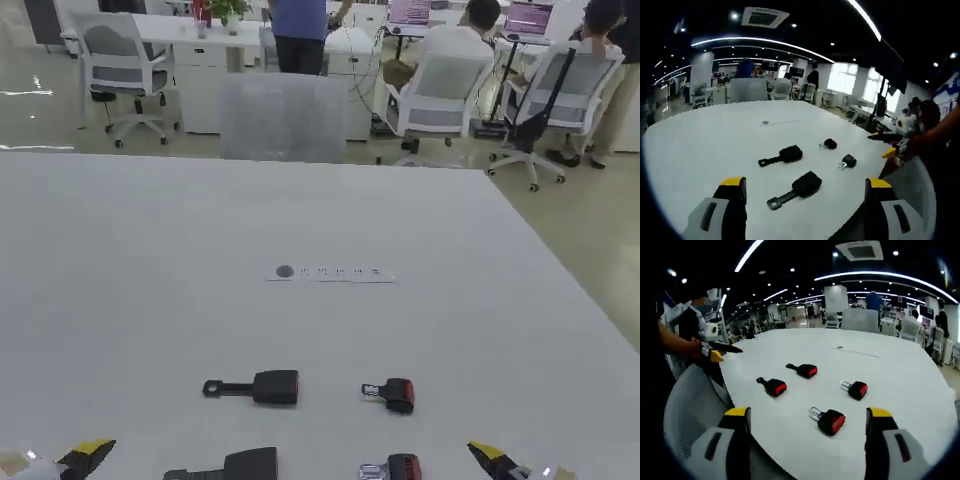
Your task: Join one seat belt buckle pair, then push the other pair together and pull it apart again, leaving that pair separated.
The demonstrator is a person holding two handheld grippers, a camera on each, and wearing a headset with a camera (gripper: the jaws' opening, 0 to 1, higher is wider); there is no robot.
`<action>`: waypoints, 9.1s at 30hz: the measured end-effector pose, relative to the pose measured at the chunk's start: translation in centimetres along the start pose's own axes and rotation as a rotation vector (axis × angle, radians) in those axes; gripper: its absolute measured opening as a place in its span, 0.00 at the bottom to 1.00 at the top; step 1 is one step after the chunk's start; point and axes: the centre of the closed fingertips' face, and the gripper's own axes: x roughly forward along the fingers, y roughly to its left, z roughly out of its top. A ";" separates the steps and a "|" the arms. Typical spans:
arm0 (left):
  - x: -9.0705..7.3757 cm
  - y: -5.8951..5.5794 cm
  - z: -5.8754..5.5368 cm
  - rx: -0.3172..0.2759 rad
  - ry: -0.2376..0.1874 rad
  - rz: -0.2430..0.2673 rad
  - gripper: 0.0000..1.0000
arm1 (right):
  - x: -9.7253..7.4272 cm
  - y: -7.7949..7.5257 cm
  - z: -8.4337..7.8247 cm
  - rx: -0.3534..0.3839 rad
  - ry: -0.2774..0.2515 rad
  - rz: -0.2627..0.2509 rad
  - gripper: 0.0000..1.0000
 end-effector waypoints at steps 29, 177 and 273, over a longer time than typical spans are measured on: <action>0.2 -1.4 0.2 -0.006 0.013 -0.004 1.00 | -0.8 -1.3 -1.3 0.063 0.020 -0.034 0.95; 7.0 0.3 -5.1 0.181 0.132 -0.155 1.00 | 5.6 -1.8 -3.9 -0.163 0.191 0.141 0.95; 14.5 -1.3 -13.7 0.570 0.504 -0.618 0.35 | 9.1 -1.9 -11.9 -0.368 0.496 0.570 0.36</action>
